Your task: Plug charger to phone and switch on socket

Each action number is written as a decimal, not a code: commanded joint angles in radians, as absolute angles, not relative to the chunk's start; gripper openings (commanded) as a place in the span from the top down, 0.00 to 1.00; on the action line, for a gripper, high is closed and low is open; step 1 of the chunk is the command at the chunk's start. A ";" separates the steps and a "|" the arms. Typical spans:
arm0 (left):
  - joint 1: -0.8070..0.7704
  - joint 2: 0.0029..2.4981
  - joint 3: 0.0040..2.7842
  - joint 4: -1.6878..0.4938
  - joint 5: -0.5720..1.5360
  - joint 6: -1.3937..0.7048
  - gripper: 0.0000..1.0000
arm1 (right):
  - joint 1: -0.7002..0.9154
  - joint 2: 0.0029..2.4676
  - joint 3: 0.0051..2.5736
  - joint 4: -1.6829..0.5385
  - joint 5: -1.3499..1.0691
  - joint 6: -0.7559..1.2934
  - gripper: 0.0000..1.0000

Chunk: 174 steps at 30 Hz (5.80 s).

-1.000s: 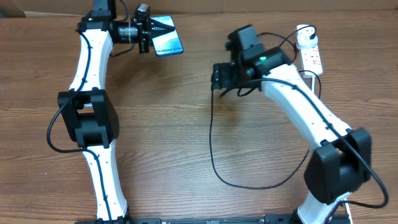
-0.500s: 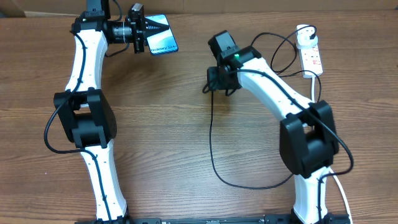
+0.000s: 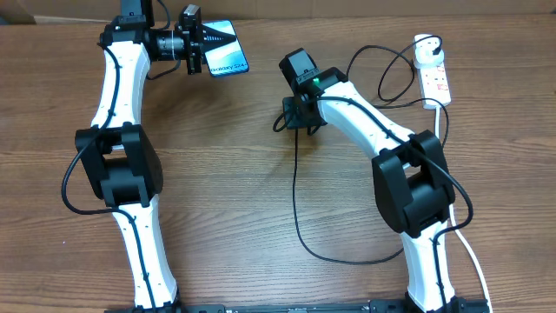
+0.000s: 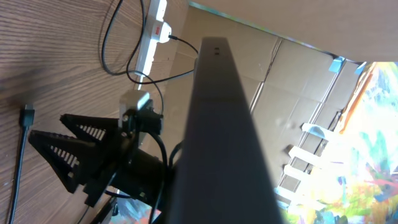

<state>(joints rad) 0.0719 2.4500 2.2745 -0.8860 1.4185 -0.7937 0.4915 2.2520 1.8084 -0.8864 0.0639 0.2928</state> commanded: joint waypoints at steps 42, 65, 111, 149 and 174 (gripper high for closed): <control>0.069 2.420 2.305 -0.884 1.457 -0.792 0.96 | 0.493 2.302 1.743 -0.815 0.028 0.358 0.73; 0.069 2.420 2.305 -0.885 1.460 -0.793 0.96 | 0.465 2.302 1.714 -0.822 -0.194 0.326 0.96; -0.039 2.420 2.305 -0.890 1.581 -0.628 0.96 | 0.354 1.978 1.717 -1.040 -1.363 -0.019 0.96; -0.056 2.420 2.305 -0.858 1.580 -0.609 0.96 | 0.351 2.015 1.716 -0.690 -1.275 0.360 0.96; -0.054 2.420 2.305 -0.623 1.579 -0.904 0.96 | 0.330 2.026 1.716 -0.647 -1.246 0.368 0.96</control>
<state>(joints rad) -0.0582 2.4500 2.2749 -0.6273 1.5352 -0.8642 0.3336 2.0193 1.7134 -0.6579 -1.2491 0.3653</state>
